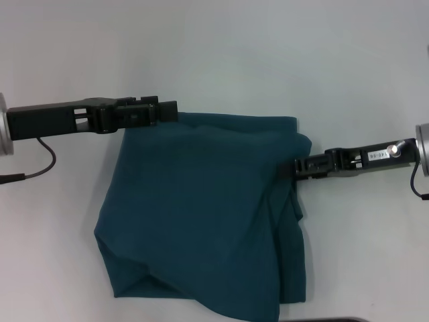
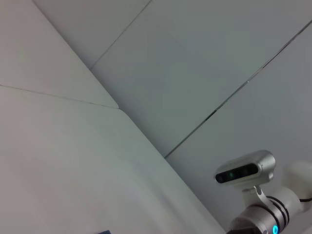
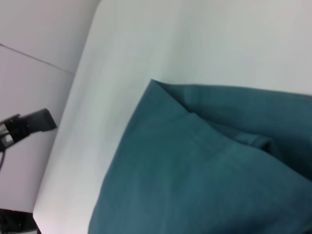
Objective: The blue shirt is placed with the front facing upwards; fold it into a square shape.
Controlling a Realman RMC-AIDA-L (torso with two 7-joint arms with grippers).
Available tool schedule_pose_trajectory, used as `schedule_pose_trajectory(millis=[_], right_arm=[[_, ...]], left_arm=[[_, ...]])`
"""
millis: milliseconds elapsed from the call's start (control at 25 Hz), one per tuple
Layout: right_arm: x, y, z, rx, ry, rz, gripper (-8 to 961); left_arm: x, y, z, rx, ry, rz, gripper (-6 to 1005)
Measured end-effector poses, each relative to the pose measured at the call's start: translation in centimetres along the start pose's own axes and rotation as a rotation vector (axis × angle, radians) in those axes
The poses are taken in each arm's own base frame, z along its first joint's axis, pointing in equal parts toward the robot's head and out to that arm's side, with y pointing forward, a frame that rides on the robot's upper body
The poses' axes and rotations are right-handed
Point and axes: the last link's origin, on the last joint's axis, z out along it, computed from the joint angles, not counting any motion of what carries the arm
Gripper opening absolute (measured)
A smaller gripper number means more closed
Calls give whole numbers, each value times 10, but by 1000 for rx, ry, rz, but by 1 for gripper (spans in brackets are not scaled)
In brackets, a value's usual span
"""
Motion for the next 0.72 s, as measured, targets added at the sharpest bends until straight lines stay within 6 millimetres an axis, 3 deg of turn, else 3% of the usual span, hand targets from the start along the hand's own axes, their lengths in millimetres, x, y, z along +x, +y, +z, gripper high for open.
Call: schedule_pose_trajectory(millis=[720], right_arm=[[-24, 33, 8, -130, 10, -76, 770]], left_arm=[[2, -4, 6, -2, 2, 0, 919]])
